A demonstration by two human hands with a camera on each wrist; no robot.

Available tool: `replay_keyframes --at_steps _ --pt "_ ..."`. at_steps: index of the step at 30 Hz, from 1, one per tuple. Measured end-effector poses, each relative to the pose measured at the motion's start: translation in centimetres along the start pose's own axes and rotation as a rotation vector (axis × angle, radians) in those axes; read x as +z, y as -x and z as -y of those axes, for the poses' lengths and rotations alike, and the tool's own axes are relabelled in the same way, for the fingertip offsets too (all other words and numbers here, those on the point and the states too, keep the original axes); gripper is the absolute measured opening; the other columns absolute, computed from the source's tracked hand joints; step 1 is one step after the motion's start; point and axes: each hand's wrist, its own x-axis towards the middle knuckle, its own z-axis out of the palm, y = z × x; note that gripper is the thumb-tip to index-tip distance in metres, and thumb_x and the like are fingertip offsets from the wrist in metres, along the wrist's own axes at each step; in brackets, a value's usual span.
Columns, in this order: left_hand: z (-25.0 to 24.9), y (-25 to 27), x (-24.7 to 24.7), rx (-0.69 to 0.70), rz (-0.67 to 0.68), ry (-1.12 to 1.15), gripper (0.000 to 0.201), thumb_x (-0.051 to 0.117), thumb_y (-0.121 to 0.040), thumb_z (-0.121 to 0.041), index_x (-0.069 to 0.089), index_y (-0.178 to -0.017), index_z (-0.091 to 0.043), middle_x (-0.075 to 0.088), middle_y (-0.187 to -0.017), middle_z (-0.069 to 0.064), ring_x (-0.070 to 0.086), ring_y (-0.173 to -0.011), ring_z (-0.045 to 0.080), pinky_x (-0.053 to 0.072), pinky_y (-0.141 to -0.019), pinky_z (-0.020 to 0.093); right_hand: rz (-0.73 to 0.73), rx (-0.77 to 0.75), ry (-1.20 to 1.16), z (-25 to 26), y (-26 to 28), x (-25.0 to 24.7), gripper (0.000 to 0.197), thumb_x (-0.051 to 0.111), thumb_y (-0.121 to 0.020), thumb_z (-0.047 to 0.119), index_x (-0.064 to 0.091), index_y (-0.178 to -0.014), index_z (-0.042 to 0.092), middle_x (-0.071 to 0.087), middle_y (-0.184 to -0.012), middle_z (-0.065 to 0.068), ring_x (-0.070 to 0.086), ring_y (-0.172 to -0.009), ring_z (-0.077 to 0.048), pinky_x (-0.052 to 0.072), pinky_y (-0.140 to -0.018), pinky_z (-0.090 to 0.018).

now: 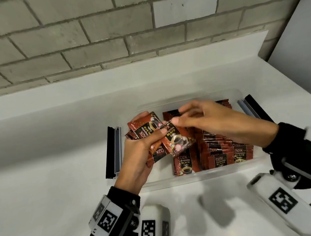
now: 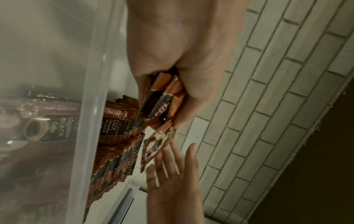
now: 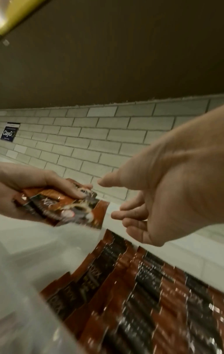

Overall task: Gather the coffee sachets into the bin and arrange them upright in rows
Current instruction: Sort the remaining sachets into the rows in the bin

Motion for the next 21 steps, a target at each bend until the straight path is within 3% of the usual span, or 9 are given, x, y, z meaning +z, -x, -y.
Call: replay_keyframes --at_steps 4,6,9,12,14,18,21 --pt "0.3 -0.1 0.0 -0.038 0.020 -0.052 0.062 0.072 -0.064 0.011 0.061 -0.115 -0.023 0.071 -0.106 0.014 0.069 -0.095 0.036 0.058 -0.074 0.046 -0.062 -0.183 0.126 0.3 -0.6 -0.7 0.019 0.070 -0.085 0.026 0.071 -0.104 0.023 0.067 -0.093 0.011 0.059 -0.087 0.001 0.042 -0.079 -0.016" --pt "0.3 -0.2 -0.1 -0.037 0.010 -0.047 0.063 0.071 -0.066 0.012 0.059 -0.119 -0.022 0.070 -0.108 0.016 0.069 -0.096 0.036 0.058 -0.078 0.048 -0.012 -0.192 0.221 0.0 -1.0 -1.0 0.014 0.069 -0.086 0.021 0.073 -0.100 0.022 0.067 -0.087 0.015 0.058 -0.078 0.006 0.040 -0.072 -0.012" --pt "0.3 -0.4 -0.3 -0.062 -0.044 -0.019 0.055 0.069 -0.073 0.008 0.059 -0.118 -0.022 0.070 -0.109 0.019 0.069 -0.097 0.035 0.057 -0.080 0.045 0.126 -0.186 0.368 -0.9 -1.4 -1.3 0.013 0.067 -0.088 0.021 0.073 -0.099 0.023 0.070 -0.097 0.015 0.061 -0.091 0.004 0.041 -0.077 -0.009" --pt "0.1 -0.3 -0.5 -0.091 -0.103 0.036 0.026 0.065 -0.082 0.002 0.074 -0.083 -0.022 0.070 -0.106 0.021 0.067 -0.089 0.035 0.057 -0.071 0.038 0.196 -0.170 0.480 -2.4 -1.7 -1.1 0.011 0.065 -0.089 0.019 0.072 -0.097 0.022 0.069 -0.092 0.016 0.061 -0.086 0.005 0.040 -0.070 -0.007" --pt "0.1 -0.3 -0.5 -0.096 -0.125 0.052 0.032 0.058 -0.088 -0.001 0.076 -0.072 -0.023 0.070 -0.100 0.021 0.066 -0.089 0.037 0.055 -0.071 0.038 0.229 -0.152 0.524 -3.4 -1.8 -0.6 0.012 0.065 -0.089 0.016 0.072 -0.098 0.021 0.066 -0.088 0.017 0.060 -0.082 0.006 0.040 -0.067 -0.007" --pt "0.1 -0.3 -0.5 -0.125 -0.114 0.103 0.037 0.047 -0.090 0.001 0.059 -0.118 -0.020 0.071 -0.089 0.020 0.066 -0.083 0.039 0.058 -0.063 0.036 0.252 -0.138 0.617 -4.8 -2.2 0.4 0.013 0.065 -0.089 0.014 0.074 -0.097 0.019 0.063 -0.081 0.017 0.059 -0.079 0.005 0.040 -0.070 -0.008" --pt "0.0 0.0 -0.5 -0.135 -0.059 0.058 0.042 0.047 -0.090 0.003 0.057 -0.123 -0.021 0.072 -0.087 0.022 0.066 -0.076 0.037 0.057 -0.059 0.035 0.227 -0.140 0.617 -4.8 -2.3 0.2 0.014 0.066 -0.088 0.015 0.074 -0.098 0.019 0.069 -0.090 0.012 0.059 -0.081 0.005 0.044 -0.078 -0.010"
